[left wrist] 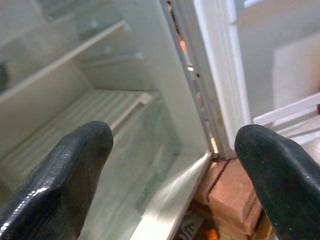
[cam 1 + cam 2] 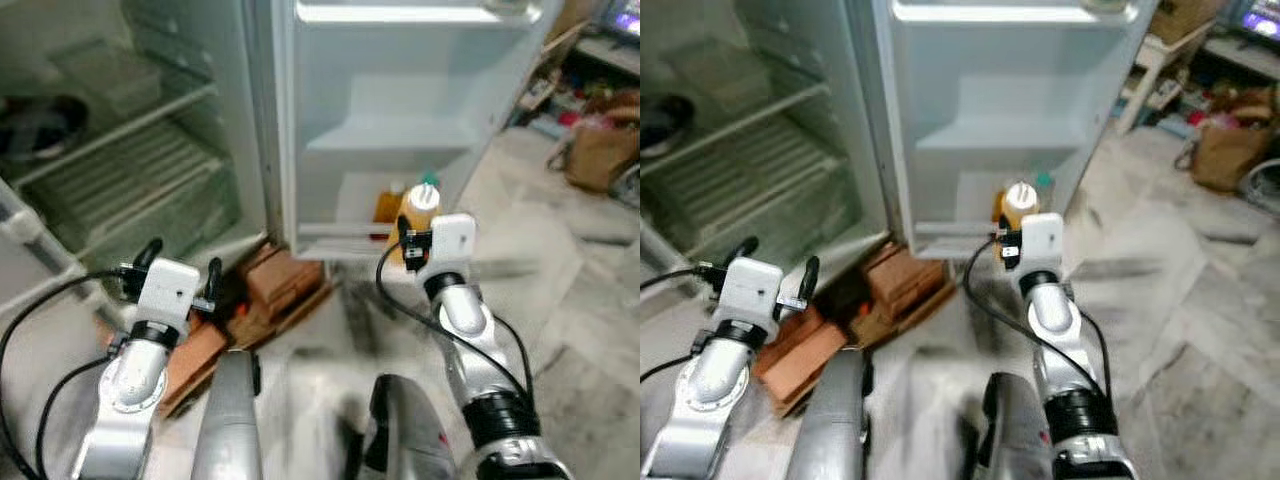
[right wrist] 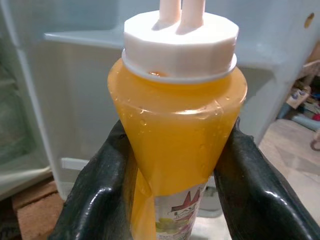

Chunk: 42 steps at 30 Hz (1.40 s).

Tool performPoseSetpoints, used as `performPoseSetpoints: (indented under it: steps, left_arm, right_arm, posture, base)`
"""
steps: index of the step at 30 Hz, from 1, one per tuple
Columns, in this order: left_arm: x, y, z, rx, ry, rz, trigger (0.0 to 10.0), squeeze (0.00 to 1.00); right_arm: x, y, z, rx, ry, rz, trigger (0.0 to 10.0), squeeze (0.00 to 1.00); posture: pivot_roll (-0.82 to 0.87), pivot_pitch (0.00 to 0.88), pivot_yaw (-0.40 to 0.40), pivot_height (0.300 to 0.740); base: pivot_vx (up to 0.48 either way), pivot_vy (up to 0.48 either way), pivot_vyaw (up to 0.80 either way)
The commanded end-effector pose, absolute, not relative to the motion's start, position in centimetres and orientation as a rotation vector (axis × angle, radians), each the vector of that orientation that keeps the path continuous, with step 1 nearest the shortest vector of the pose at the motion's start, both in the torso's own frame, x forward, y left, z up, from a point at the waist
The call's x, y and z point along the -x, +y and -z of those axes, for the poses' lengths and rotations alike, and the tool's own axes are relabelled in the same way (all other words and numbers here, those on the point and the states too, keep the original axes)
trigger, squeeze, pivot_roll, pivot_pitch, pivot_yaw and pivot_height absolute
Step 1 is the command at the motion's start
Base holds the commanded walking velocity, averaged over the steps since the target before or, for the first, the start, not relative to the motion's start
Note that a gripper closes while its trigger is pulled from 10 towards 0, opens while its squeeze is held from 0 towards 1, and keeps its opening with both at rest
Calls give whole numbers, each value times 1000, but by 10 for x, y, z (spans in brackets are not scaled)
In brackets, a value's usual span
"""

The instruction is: Restocking fridge

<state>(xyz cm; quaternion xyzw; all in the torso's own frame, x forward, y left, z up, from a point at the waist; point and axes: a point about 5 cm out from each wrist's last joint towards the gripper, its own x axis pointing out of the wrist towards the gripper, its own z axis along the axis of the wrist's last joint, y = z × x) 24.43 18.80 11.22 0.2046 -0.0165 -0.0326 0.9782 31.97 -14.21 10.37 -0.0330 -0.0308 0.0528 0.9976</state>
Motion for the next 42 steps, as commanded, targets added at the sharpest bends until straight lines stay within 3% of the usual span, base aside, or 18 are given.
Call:
performPoseSetpoints:
  steps: [1, 15, 42]
  left_arm:
    - [-244, 185, -116, -407, -47, 79, 10000, 0]
    - [-244, 183, -119, -385, -53, 79, 10000, 0]
    - [-230, 188, -106, -353, 39, 50, 10000, 0]
  right_arm:
    - [-320, -147, -106, 73, -77, -102, 10000, 0]
    - [-320, -145, -104, 60, -61, -136, 10000, 0]
    - [-307, -142, -89, 31, -14, -192, 10000, 0]
  posture:
    - [169, 179, -70, 617]
    - [167, 183, -73, 617]
    - [187, 181, -57, 617]
  base:
    - [424, 0, 0]
    - [416, 0, 0]
    - [0, 0, 172]
